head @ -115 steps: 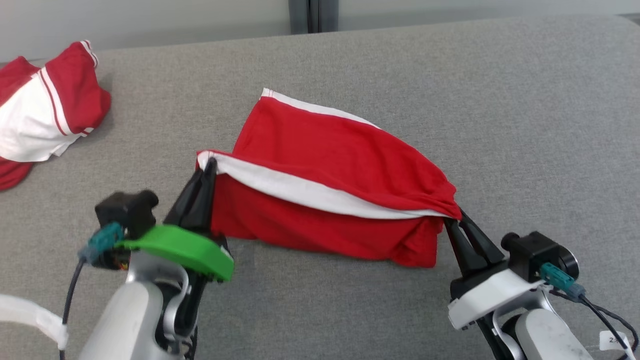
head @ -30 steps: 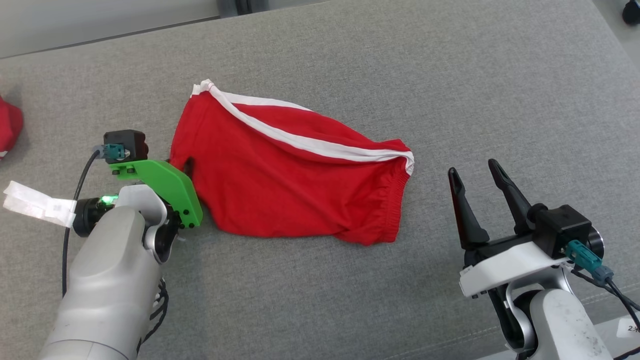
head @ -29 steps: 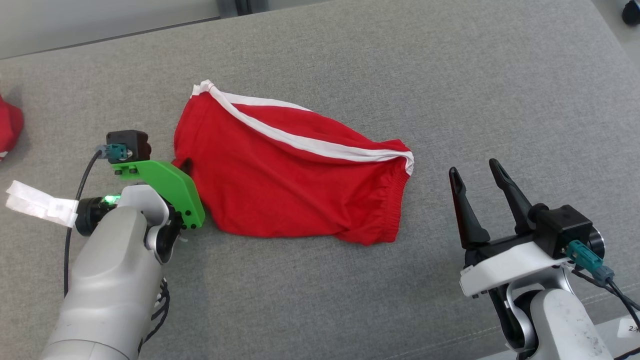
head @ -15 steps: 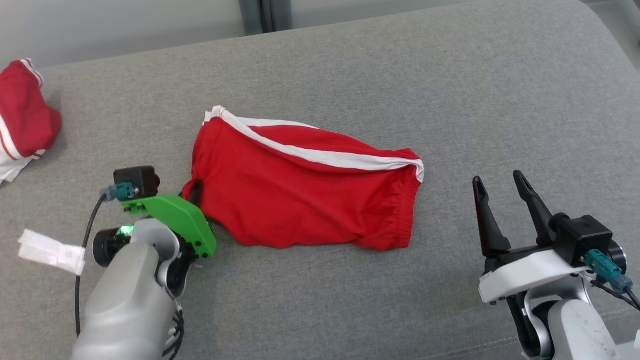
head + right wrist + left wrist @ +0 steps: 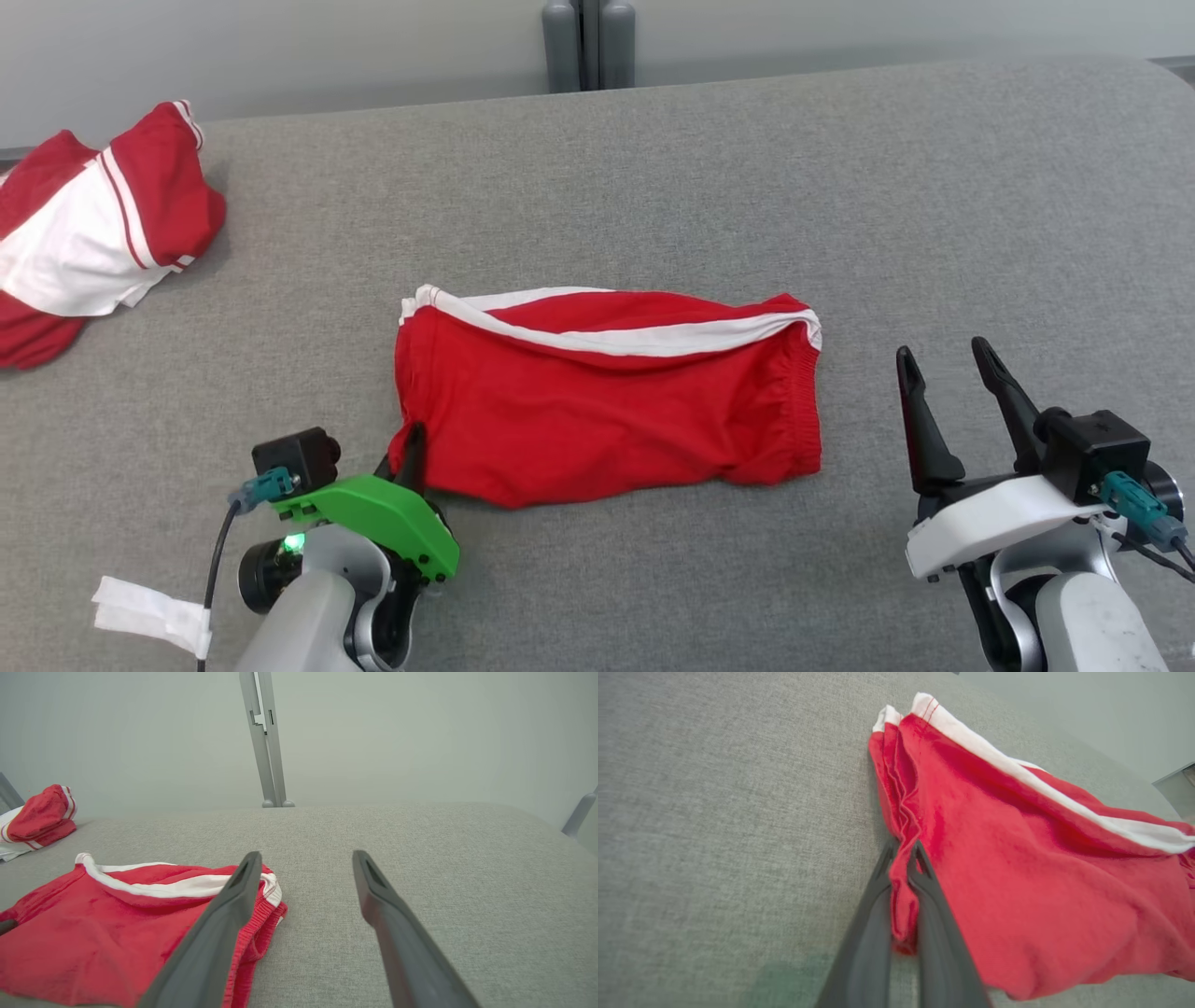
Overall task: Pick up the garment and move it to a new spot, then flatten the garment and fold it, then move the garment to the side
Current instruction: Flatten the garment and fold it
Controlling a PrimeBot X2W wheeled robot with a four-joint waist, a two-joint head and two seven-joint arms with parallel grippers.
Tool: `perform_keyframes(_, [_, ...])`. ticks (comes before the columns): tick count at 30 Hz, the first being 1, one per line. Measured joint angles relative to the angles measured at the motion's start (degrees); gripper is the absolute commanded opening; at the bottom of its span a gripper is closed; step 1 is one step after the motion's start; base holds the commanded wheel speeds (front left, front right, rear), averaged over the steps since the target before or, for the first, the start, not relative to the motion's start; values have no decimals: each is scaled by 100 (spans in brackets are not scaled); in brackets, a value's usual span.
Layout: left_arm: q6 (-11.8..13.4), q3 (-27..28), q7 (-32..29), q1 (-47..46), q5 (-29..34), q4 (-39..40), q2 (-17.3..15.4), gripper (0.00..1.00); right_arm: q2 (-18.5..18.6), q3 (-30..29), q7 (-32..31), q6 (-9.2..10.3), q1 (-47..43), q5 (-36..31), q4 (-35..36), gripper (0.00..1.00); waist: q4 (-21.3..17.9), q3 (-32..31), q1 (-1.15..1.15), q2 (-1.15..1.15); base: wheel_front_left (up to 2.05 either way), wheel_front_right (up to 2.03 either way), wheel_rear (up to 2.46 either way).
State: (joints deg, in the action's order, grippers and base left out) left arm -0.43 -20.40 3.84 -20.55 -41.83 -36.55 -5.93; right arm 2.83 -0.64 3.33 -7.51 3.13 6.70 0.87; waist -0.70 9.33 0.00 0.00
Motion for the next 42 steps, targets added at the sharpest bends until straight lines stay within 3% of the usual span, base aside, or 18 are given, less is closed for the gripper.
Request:
perform_keyframes(4, [203, -7, -77, 276, -21, 447, -4, 0, 0, 13, -67, 0, -21, -3, 7, 100, 70, -50, 0, 0, 0, 0, 0])
perform_keyframes(5, [250, 0, -65, 330, -21, 549, -7, 27, 0, 13, -73, 0, -23, -3, 11, 100, 78, -58, 0, 0, 0, 0, 0])
perform_keyframes(6, [283, 2, -41, 372, -18, 636, -14, 47, 0, 12, -78, 0, -23, -5, 13, 100, 81, -64, 0, 0, 0, 0, 0])
perform_keyframes(7, [325, -1, -4, 398, 5, 702, -24, 100, 0, 13, -107, 0, -24, -13, 13, 100, 81, -67, 0, 0, 0, 0, 0])
perform_keyframes(11, [478, 46, 485, 437, 254, 1056, -119, 100, 0, -3, -138, 0, -29, -19, -1, 100, 66, -91, 0, 0, 0, 0, 0])
perform_keyframes(16, [475, -71, 940, 481, 734, 1479, -322, 100, 0, -75, -230, 0, -60, 27, -79, 100, 51, -167, 0, 0, 0, 0, 0])
perform_keyframes(29, [682, -94, 1106, 849, 1280, 1951, -299, 100, -1, 216, -1241, 0, 4, -26, -374, 100, 277, -334, 0, 0, 0, 0, 0])
perform_keyframes(35, [702, 25, 1113, 887, 1341, 1956, -249, 100, -3, 298, -1756, 0, 391, -20, -851, 100, 448, -287, 0, 0, 0, 0, 0])
perform_keyframes(42, [690, 178, 1120, 893, 1422, 1975, -185, 100, -2, 265, -2101, 0, 925, -249, -1875, 100, 654, -182, 0, 0, 0, 0, 0])
